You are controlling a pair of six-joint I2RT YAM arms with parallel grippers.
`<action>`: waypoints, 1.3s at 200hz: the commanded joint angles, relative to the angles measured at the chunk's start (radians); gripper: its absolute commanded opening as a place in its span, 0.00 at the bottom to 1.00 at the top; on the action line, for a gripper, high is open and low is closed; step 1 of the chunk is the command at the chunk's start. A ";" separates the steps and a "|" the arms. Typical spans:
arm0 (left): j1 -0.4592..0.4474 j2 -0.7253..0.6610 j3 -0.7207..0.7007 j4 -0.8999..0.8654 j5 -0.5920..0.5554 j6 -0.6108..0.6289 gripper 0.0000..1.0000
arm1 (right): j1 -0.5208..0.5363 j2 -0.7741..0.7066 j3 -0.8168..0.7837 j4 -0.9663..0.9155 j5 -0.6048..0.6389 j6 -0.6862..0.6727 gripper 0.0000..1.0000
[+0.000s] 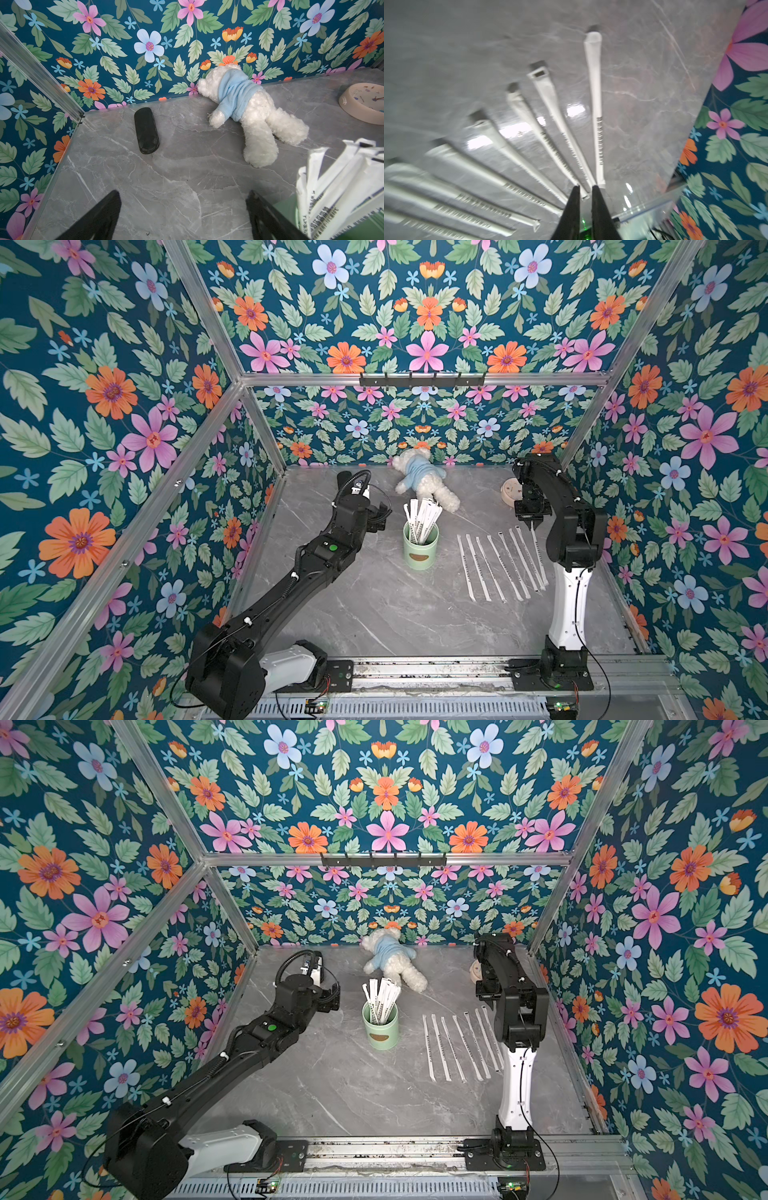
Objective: Take the straws out of the storage container
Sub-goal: Place the straw at the center of the board, then pick up the straw from the container.
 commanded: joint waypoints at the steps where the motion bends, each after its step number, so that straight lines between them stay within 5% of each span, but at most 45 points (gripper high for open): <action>1: -0.001 -0.006 0.009 0.012 0.004 -0.001 0.96 | 0.066 -0.140 -0.107 0.169 -0.162 0.011 0.17; 40: -0.001 -0.013 0.009 0.014 0.005 -0.006 0.96 | 0.259 -0.402 -0.317 0.429 -0.328 0.128 0.22; 75: 0.000 -0.014 0.009 0.014 0.007 -0.006 0.96 | 0.449 -0.513 -0.368 0.609 -0.339 0.205 0.26; 167: -0.001 -0.059 -0.025 0.043 -0.117 -0.010 0.96 | 0.705 -0.277 -0.102 0.570 -0.284 0.162 0.27; 260: -0.001 -0.090 -0.040 0.061 -0.156 -0.003 0.96 | 0.716 -0.146 0.007 0.517 -0.257 0.156 0.27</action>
